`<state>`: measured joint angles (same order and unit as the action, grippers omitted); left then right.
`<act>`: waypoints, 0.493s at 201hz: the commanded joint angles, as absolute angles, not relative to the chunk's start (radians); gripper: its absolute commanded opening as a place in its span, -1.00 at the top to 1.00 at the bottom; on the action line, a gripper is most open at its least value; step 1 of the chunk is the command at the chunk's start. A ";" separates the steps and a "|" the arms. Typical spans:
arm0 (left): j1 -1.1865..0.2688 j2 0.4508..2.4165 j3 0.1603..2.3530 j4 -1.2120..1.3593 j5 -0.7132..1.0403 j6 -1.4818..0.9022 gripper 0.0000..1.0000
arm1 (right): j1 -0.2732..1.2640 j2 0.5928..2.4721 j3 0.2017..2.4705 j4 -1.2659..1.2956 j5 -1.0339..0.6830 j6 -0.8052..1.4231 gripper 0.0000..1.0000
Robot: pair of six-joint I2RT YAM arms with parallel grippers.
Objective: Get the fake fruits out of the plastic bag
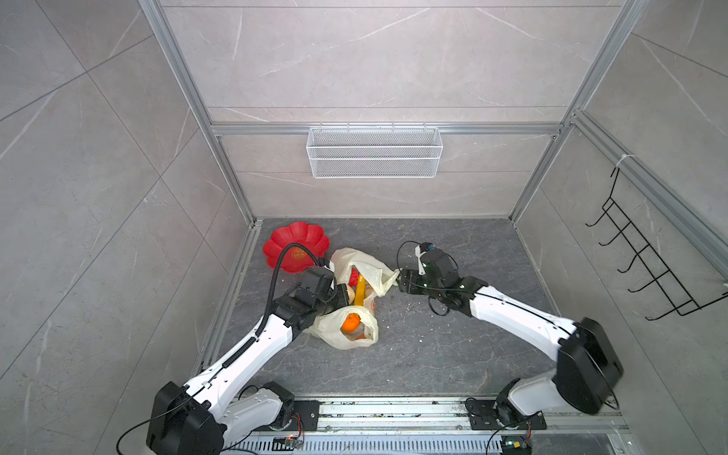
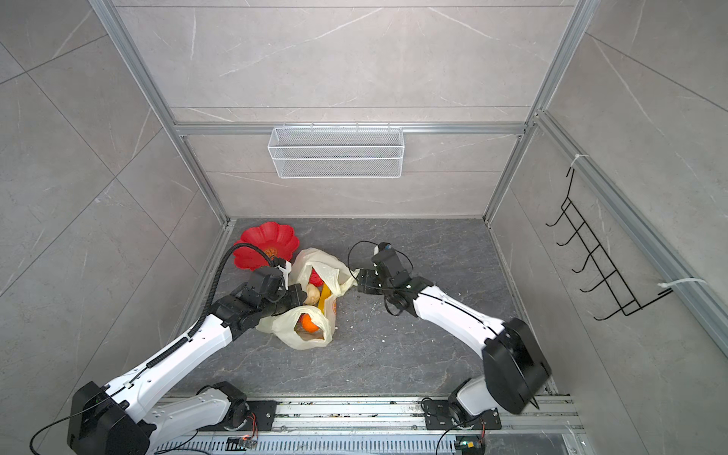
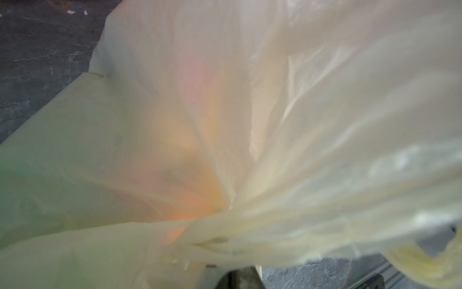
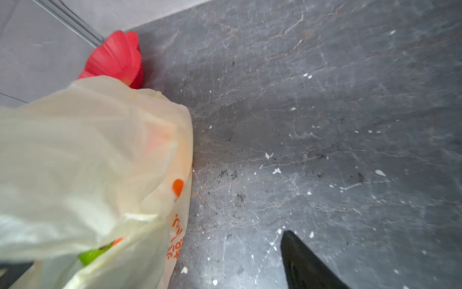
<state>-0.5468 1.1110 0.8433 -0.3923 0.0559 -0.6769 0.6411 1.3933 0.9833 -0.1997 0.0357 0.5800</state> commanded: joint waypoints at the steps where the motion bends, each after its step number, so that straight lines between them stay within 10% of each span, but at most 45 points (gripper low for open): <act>1: -0.537 1.129 0.861 -0.293 0.100 -0.718 1.00 | 0.643 1.233 0.901 -0.227 0.012 0.589 -0.57; 99: -0.532 1.134 0.844 -0.275 0.111 -0.732 1.00 | 0.873 1.236 0.980 -0.241 -0.022 0.625 -0.28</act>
<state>-0.5331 1.1339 0.8352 -0.3038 0.0887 -0.7269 0.8131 1.1347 0.8894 -0.2359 -0.0402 0.6117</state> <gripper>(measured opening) 0.044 0.671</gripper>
